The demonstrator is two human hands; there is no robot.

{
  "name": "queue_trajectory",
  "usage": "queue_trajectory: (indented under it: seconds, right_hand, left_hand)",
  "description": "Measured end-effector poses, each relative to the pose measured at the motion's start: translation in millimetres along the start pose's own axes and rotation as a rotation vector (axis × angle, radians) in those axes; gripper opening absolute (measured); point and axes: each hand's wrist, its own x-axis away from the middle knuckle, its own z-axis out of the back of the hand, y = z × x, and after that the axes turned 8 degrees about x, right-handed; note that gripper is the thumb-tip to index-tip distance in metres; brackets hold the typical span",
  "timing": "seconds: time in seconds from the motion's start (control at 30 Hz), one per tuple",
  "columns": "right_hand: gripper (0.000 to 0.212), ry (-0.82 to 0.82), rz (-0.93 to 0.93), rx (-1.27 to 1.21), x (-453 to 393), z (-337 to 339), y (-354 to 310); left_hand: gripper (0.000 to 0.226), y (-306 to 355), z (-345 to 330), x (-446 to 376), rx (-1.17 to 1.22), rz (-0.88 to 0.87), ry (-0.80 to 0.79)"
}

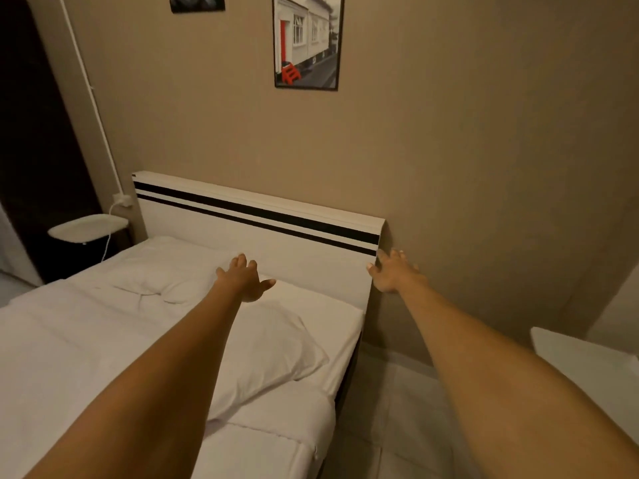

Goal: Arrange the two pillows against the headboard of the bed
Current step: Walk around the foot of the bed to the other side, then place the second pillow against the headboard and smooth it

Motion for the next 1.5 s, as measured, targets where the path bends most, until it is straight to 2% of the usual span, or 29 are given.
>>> queue_trajectory:
  seconds: [0.2,0.5,0.83,1.0,1.1,1.33,1.5]
  right_hand:
    - [0.064,-0.033,0.191,0.070,-100.3,4.2,-30.3]
    - [0.064,-0.128,0.415,0.119,-207.1,-17.7,-95.8]
    - [0.064,-0.152,0.573,0.195,-347.0,-52.6,-167.3]
    - [0.063,-0.190,0.645,0.218,-403.8,-85.5,-199.5]
    - [0.063,-0.237,0.694,0.250,-430.5,-108.5,-220.7]
    - [0.062,-0.338,0.887,0.315,-485.6,-191.1,-289.8]
    - [0.063,-0.370,0.991,0.399,-516.1,-259.6,-341.3]
  left_hand:
    - [0.078,-10.0,1.5,-53.8,0.063,0.209,-0.012]
    - [0.080,-51.4,-18.9,-107.9,0.097,0.456,-0.037]
    - [0.079,-92.8,-52.1,-220.7,0.177,0.620,-0.075]
    - [0.076,-111.9,-86.6,-259.7,0.237,0.698,-0.071]
    - [0.076,-117.9,-117.3,-266.5,0.280,0.766,-0.135]
    - [0.074,-129.1,-227.3,-268.2,0.464,1.039,-0.203]
    - [0.073,-139.4,-293.8,-274.5,0.607,1.256,-0.140]
